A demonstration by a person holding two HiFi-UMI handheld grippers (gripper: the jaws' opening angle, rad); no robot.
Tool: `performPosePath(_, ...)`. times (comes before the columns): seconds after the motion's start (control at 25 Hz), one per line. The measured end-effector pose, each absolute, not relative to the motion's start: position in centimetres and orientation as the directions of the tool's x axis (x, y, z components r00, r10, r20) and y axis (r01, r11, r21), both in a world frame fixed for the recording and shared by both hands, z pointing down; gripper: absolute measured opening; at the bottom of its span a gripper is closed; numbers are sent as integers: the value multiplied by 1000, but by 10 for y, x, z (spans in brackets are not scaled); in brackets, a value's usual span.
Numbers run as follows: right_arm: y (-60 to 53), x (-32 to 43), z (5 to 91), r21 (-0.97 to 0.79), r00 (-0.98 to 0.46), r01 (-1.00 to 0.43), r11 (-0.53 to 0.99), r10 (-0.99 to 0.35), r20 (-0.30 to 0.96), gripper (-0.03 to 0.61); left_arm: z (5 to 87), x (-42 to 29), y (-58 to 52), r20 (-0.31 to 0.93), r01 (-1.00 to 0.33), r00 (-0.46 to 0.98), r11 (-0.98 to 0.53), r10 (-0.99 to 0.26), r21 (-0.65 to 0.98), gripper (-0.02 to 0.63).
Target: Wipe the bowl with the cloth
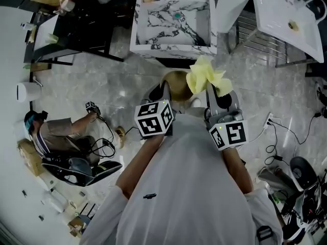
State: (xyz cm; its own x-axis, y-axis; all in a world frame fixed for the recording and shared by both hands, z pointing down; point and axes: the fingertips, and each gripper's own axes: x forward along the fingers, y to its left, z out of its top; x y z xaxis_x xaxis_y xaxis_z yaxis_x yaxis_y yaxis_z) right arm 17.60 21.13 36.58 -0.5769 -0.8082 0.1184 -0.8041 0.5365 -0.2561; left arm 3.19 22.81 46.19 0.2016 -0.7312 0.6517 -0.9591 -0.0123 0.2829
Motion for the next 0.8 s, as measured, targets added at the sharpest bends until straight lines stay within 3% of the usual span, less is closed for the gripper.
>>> performPosePath(0.48,193,179,360,-282,-568,-807,519,-813,127,23,463,35,202,670,-956,222,-24,-709,291,11)
performPosePath(0.8,132,144,361,-251,-572,-812,527,-803,163,23,472,9,130,669,-945,264,-46,-694,324,11)
